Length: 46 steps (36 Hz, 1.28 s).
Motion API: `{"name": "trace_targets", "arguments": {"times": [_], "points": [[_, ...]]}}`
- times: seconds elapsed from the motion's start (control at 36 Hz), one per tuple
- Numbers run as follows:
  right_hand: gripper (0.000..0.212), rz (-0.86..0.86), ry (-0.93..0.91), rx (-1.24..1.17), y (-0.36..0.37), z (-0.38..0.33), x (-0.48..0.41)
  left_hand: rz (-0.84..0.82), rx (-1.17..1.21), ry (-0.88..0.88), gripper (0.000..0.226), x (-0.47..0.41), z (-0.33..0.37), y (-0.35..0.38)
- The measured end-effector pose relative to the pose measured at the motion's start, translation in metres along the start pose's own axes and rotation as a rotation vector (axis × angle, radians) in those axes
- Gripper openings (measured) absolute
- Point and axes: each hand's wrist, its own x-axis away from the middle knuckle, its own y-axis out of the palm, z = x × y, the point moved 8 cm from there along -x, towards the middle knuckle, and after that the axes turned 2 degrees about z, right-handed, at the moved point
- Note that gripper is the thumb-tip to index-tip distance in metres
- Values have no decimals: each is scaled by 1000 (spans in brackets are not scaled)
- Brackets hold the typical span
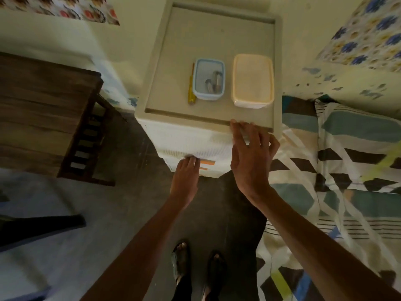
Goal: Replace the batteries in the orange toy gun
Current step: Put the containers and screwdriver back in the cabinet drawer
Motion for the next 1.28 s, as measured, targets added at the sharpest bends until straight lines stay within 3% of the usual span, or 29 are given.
{"name": "trace_targets", "arguments": {"times": [0.33, 0.47, 0.64, 1.03, 1.19, 1.28], "points": [[56, -320, -14, 49, -16, -9, -13, -203, 18, 31, 58, 104, 33, -81], [54, -406, 9, 8, -22, -13, -17, -182, -42, 92, 65, 115, 41, -127], [65, -478, 20, -49, -24, -12, -17, -98, -68, 111, 47, 79, 46, -175], [67, -453, 80, -72, -30, -11, -18, 54, -216, 166, 41, -6, 51, -204], [66, -454, 101, -78, -32, -13, -20, 81, -115, 133, 39, -9, 47, -206], [52, -423, 110, -129, -37, -12, -26, 124, 30, 131, 16, -8, 50, -216]]}}
